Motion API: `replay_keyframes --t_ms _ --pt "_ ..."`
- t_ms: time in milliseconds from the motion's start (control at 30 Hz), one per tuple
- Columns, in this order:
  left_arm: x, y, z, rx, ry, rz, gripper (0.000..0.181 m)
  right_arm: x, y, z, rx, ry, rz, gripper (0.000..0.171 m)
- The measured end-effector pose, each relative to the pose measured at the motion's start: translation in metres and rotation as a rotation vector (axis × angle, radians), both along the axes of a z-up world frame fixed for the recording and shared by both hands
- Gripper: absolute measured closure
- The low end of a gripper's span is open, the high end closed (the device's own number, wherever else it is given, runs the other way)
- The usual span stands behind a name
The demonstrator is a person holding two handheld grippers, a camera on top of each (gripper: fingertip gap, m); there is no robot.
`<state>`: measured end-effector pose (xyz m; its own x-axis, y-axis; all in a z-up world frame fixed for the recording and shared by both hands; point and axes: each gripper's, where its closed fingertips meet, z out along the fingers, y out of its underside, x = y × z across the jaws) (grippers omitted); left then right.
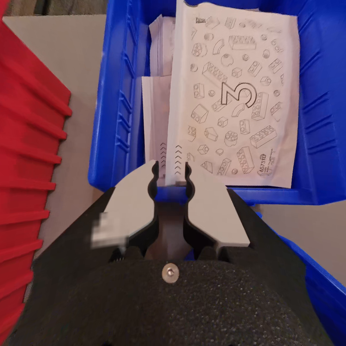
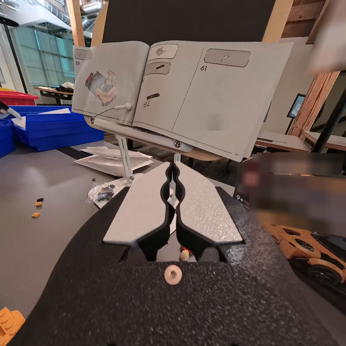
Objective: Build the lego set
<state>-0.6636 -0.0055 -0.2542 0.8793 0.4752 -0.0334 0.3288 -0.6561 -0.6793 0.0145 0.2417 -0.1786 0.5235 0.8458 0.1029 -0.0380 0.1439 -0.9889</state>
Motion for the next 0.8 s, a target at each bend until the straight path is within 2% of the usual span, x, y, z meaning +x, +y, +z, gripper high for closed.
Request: replay_keyframes --t_ms 133,200,300,367,467,633,800 --pt "0.008 -0.002 -0.023 -0.177 -0.094 -0.046 0.162 -0.004 -0.001 -0.006 -0.01 -0.017 0.016 0.171" --pt "0.008 -0.003 -0.027 -0.266 -0.039 -0.061 0.18 -0.005 -0.002 -0.007 -0.008 -0.022 0.018 0.171" --pt "0.007 -0.001 -0.018 -0.271 0.008 -0.036 0.18 -0.003 -0.002 -0.003 -0.001 -0.014 0.013 0.171" --pt "0.008 0.003 0.009 -0.171 0.04 -0.021 0.181 -0.001 -0.002 -0.001 -0.002 -0.005 0.01 0.171" --pt "0.016 0.008 0.065 -0.032 0.12 -0.037 0.181 0.001 -0.001 0.002 -0.009 0.011 0.008 0.171" --pt "0.058 0.014 0.16 0.118 0.255 -0.118 0.181 0.003 -0.003 0.009 -0.003 0.03 0.01 0.171" --pt "0.12 0.012 0.223 0.132 0.32 -0.228 0.181 0.006 -0.009 0.022 0.01 0.058 0.022 0.171"
